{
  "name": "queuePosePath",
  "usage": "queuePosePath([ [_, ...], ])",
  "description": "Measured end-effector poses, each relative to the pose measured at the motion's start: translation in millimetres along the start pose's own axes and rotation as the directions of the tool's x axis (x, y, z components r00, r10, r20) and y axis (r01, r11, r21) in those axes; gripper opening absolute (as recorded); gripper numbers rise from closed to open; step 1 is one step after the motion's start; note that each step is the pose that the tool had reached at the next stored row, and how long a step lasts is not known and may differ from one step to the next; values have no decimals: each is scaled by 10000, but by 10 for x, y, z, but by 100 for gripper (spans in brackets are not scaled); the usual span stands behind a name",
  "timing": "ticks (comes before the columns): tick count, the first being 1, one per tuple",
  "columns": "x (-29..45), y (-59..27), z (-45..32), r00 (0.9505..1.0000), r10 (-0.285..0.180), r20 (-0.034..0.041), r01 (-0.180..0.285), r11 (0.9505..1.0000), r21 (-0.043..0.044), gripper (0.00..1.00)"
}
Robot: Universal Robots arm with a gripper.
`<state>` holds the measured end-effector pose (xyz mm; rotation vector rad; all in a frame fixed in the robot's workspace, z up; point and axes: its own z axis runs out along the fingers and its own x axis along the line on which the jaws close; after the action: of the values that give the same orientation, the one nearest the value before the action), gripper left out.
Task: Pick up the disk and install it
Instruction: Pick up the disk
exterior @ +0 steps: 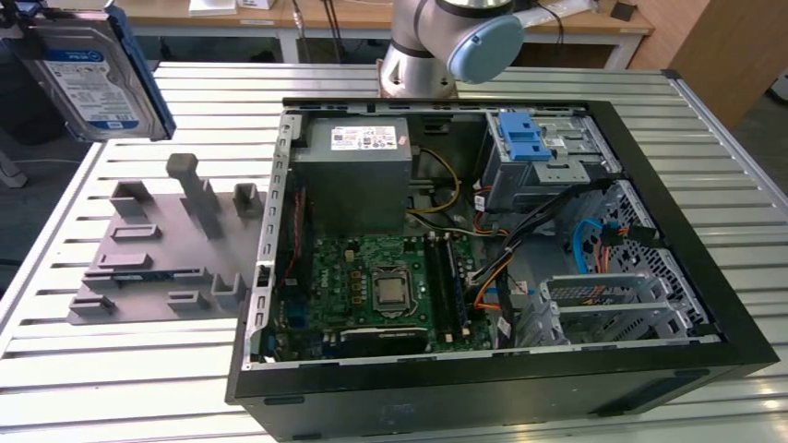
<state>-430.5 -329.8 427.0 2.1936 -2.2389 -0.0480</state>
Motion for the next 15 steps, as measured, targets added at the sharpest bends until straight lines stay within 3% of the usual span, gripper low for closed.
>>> queuePosePath([
  [15,-6,10,-356,10000,-2,2,2,9999,117,36],
])
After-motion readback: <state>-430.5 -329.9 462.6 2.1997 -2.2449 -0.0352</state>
